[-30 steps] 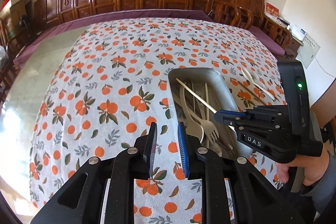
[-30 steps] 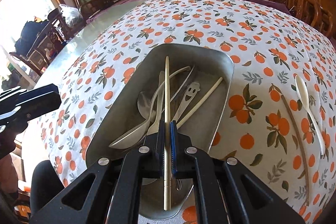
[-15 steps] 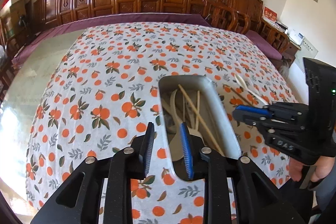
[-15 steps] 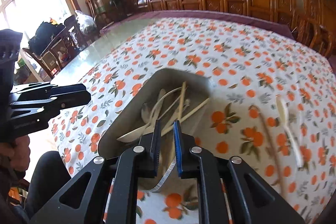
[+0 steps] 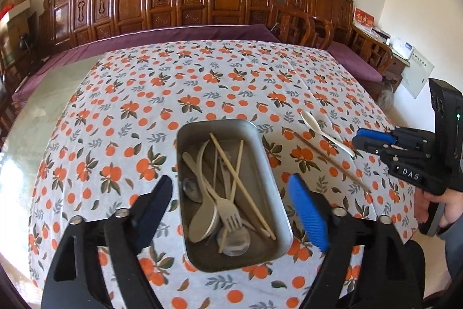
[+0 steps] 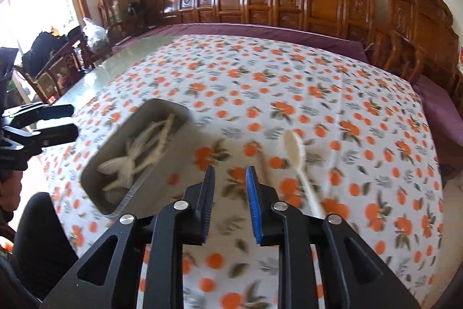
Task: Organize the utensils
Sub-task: 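Grasp a white plastic spoon on the cloth with the right gripper, then grasp a wooden chopstick on the cloth with the left gripper while the right gripper holds the spoon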
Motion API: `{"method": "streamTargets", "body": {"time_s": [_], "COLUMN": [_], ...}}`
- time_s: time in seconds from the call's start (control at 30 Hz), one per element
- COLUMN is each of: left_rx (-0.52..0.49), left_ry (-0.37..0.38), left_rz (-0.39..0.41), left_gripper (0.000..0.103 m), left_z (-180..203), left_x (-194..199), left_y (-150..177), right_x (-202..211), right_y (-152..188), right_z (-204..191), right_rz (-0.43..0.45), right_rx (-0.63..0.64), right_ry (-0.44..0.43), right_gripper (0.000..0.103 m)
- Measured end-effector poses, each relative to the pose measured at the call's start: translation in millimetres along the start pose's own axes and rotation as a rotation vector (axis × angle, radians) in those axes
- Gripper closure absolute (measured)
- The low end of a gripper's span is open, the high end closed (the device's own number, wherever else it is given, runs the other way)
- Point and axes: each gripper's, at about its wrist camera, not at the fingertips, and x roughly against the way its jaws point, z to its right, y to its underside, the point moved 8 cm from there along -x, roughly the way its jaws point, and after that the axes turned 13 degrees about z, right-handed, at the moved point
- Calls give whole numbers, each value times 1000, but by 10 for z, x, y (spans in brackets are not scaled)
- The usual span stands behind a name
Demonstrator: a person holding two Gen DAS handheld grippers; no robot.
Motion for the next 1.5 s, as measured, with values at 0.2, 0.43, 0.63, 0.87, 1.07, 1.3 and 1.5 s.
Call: {"method": "streamTargets", "body": {"time_s": [0.2,0.43,0.63,0.87,1.07,1.3,1.5], "left_rx": [6,5,-19,-45,-50,-71,-69], "left_ry": [-7,1,12,18,20,29,35], "left_rz": [-28,-48,-57,-71,-86,-98,-116], "left_gripper": [17,17,17,17,17,17,17], "left_z": [157,337,500,638,715,923,1149], "left_x": [-184,-396,-526,-615,-660,-710,-846], "left_y": [34,29,-6,-1,41,58,62], "right_x": [-114,-476,-813,-1031,-988,-641,-307], "right_y": [181,360,443,520,547,666,698], "right_z": [460,710,816,832,885,1017,1110], "right_rz": [-46,-118,-173,-228,-250,-219,-180], "right_rx": [1,30,45,101,93,24,-11], "right_ry": [41,31,13,4,0,20,38], "right_gripper": [76,76,76,79,94,94,94]}}
